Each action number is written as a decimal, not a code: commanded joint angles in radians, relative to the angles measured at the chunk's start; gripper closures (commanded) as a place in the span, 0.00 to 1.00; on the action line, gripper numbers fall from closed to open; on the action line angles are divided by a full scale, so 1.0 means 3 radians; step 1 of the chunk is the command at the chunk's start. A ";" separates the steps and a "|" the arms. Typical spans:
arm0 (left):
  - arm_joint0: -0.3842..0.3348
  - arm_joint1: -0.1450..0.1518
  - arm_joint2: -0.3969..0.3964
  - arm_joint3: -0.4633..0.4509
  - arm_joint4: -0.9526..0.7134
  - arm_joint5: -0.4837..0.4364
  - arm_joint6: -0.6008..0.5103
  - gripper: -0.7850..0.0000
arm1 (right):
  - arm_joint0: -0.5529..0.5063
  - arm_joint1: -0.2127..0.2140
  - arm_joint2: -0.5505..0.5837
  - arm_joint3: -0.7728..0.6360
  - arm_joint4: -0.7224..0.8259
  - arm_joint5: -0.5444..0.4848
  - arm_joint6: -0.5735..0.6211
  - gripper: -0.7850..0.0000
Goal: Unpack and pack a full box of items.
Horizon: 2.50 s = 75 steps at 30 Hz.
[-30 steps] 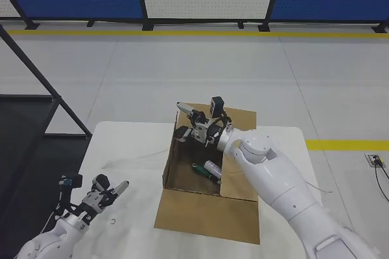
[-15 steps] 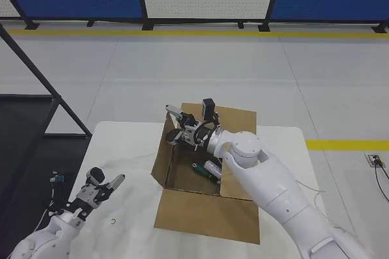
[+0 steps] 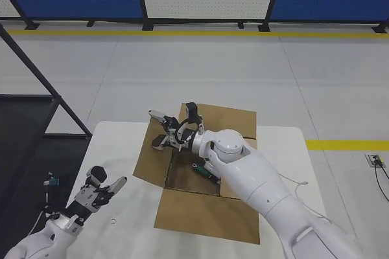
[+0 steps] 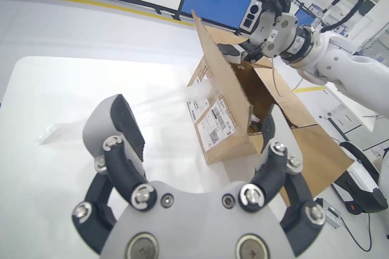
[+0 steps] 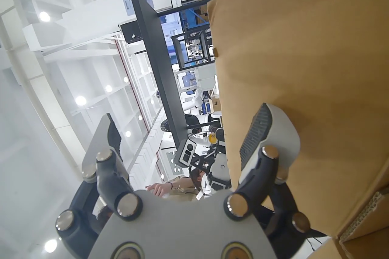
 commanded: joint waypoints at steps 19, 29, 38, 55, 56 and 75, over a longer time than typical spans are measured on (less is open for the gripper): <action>-0.0714 -0.0029 0.0688 0.0640 0.0524 0.0854 -0.0318 0.00 | 0.0081 -0.0101 0.0340 0.0504 0.0169 -0.0857 0.0905 0.00; -0.0672 -0.0021 0.0656 0.0734 0.0560 0.0896 -0.0265 0.00 | -0.0020 0.0035 0.0598 0.0341 0.0055 -0.0854 0.0981 0.00; -0.0657 -0.0009 0.0652 0.0761 0.0649 0.0938 -0.0333 0.00 | -0.0093 0.0092 0.0725 0.0179 -0.0095 -0.0742 0.0964 0.00; -0.0570 0.0020 0.0508 0.0668 0.0648 0.0913 -0.0341 0.00 | -0.0214 0.0153 0.0899 -0.0042 -0.0314 -0.0565 0.0962 0.00; -0.0553 0.0021 0.0495 0.0635 0.0632 0.0898 -0.0327 0.00 | -0.0220 0.0154 0.0906 -0.0053 -0.0323 -0.0557 0.0960 0.00; 0.0106 0.0022 -0.0051 -0.0411 0.0190 0.0665 0.0396 0.00 | -0.0321 0.0169 0.0980 -0.0182 -0.0563 -0.0320 0.0817 0.00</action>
